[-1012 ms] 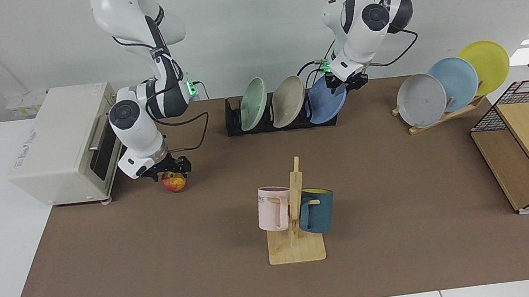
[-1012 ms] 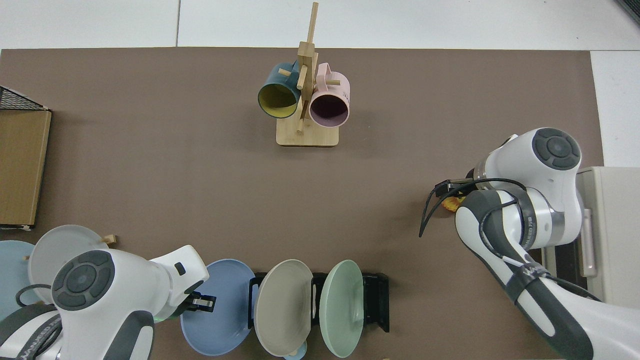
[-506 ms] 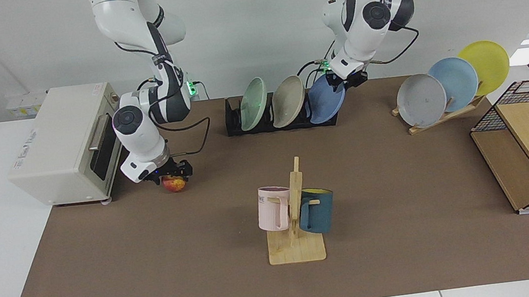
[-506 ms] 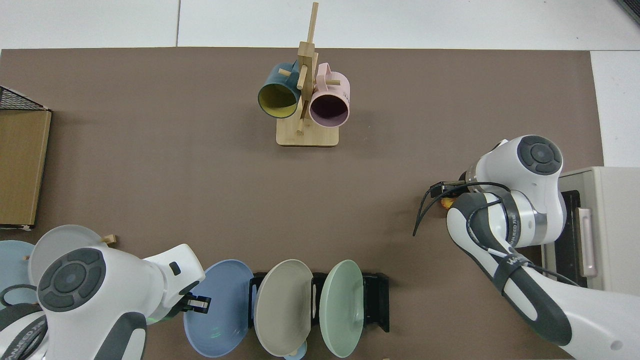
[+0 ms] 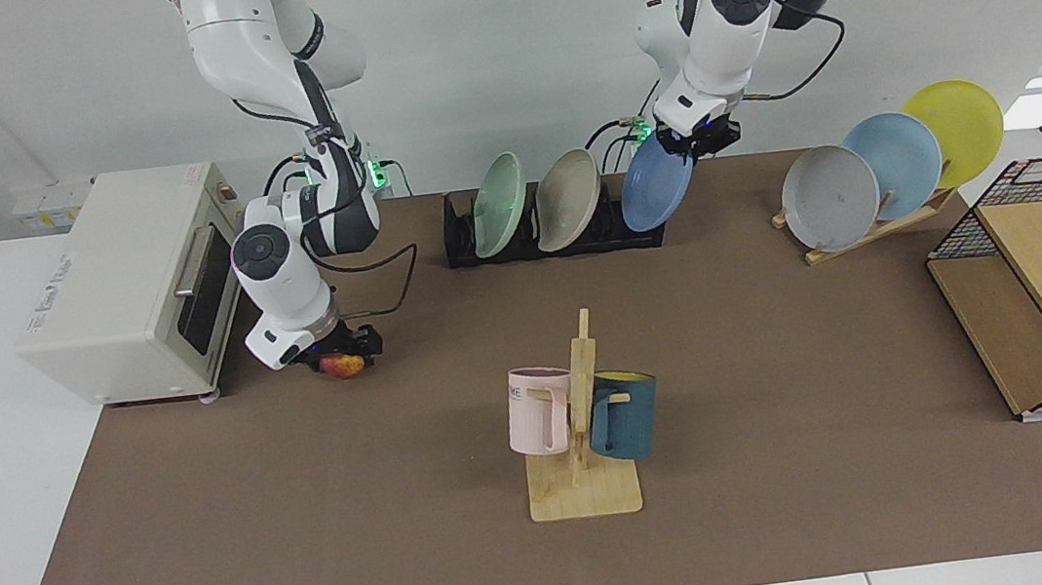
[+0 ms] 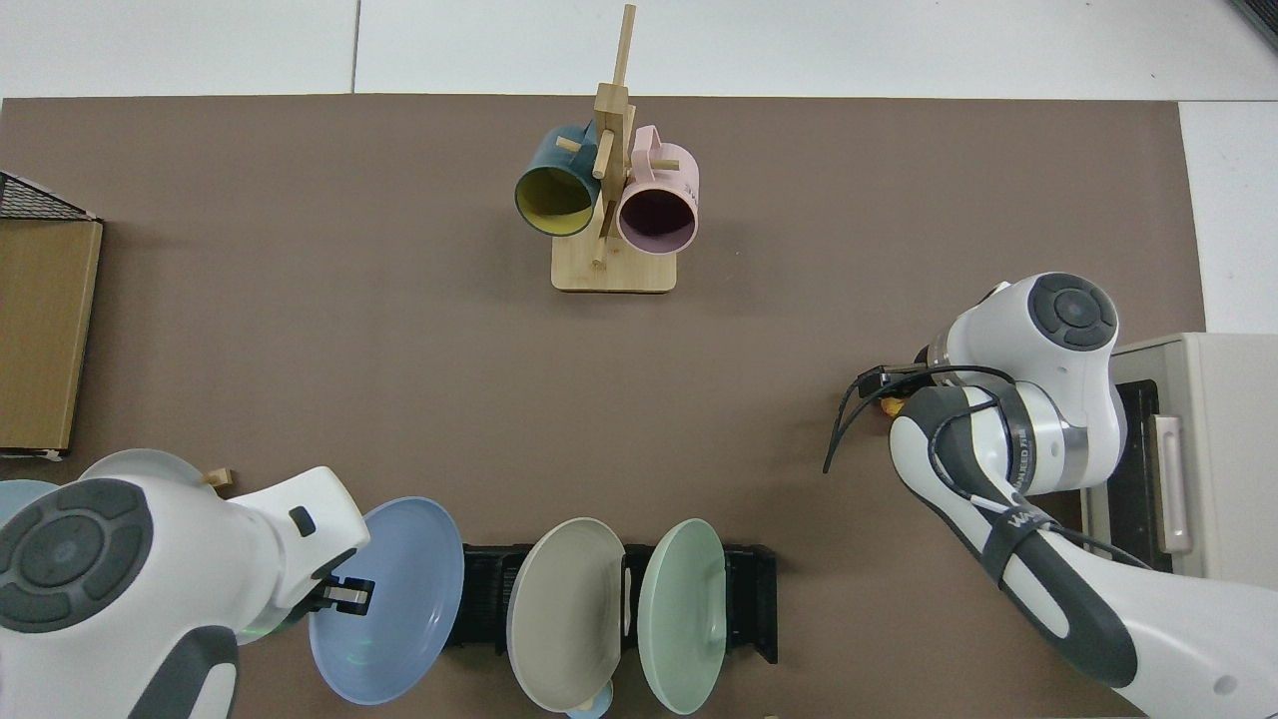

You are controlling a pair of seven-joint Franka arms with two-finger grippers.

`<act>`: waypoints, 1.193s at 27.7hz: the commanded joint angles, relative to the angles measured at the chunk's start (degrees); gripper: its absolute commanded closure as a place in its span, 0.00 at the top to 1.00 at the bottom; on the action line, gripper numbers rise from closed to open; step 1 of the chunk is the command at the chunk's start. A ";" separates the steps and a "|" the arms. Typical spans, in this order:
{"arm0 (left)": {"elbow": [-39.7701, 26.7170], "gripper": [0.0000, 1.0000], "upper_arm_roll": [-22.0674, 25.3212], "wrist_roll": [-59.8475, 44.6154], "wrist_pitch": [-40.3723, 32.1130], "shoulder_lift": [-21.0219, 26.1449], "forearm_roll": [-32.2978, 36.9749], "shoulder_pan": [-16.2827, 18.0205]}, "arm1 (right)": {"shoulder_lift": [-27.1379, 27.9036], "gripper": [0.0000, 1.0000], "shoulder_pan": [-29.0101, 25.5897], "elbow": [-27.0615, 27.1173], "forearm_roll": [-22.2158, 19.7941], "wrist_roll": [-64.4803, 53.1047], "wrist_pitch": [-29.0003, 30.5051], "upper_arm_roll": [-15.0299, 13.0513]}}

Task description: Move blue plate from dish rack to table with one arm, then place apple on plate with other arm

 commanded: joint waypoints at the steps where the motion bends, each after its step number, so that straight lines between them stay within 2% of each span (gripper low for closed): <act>1: 5.48 0.07 0.78 0.00 -4.25 -0.25 1.07 1.80 | -0.45 0.87 -0.51 -0.80 -0.18 -0.06 0.30 0.21; 2: 6.09 0.07 1.31 0.09 -4.43 -0.16 1.07 1.80 | -0.45 0.80 -0.51 -0.80 -0.18 -0.06 0.21 0.21; 5: 6.63 0.07 2.36 0.53 -2.94 0.54 0.99 1.89 | -0.53 0.48 -0.33 -0.72 -0.18 0.03 -0.32 0.21; 7: 6.71 0.04 3.67 1.31 -0.23 1.24 0.28 2.15 | -0.62 0.31 -0.16 -0.63 -0.18 -0.06 -1.37 0.21; 9: 6.71 0.01 6.05 4.11 3.64 2.47 -0.42 2.51 | -0.71 0.19 -0.15 -0.19 -0.18 -0.32 -2.86 0.21; 11: 6.71 0.01 7.02 6.94 6.02 4.49 -2.43 2.68 | -0.97 0.15 -0.15 0.25 -0.18 -0.76 -4.01 0.21; 14: 8.38 0.01 8.77 8.00 9.01 10.19 -6.21 2.60 | -1.50 0.14 -0.07 1.13 -0.18 -0.85 -4.63 0.21; 16: 9.43 0.01 10.01 8.17 10.16 13.36 -9.37 2.51 | -2.29 0.09 -0.07 1.48 -0.27 -0.85 -5.41 0.21; 20: 11.11 0.07 12.03 10.19 12.96 18.90 -19.82 2.59 | -4.13 0.01 0.37 1.92 -0.18 -0.85 -6.21 0.21; 23: 11.28 0.08 12.12 11.95 17.44 23.73 -26.07 2.59 | -5.63 0.00 0.46 2.45 -0.18 -0.76 -7.26 0.21; 29: 11.37 0.07 10.89 16.07 24.65 31.38 -33.19 2.42 | -6.42 0.00 0.55 7.19 -0.18 -0.67 -13.14 0.21; 33: 10.41 0.06 8.43 21.97 29.58 31.92 -40.30 2.51 | -7.21 0.00 0.46 8.77 -0.18 -0.85 -15.08 0.21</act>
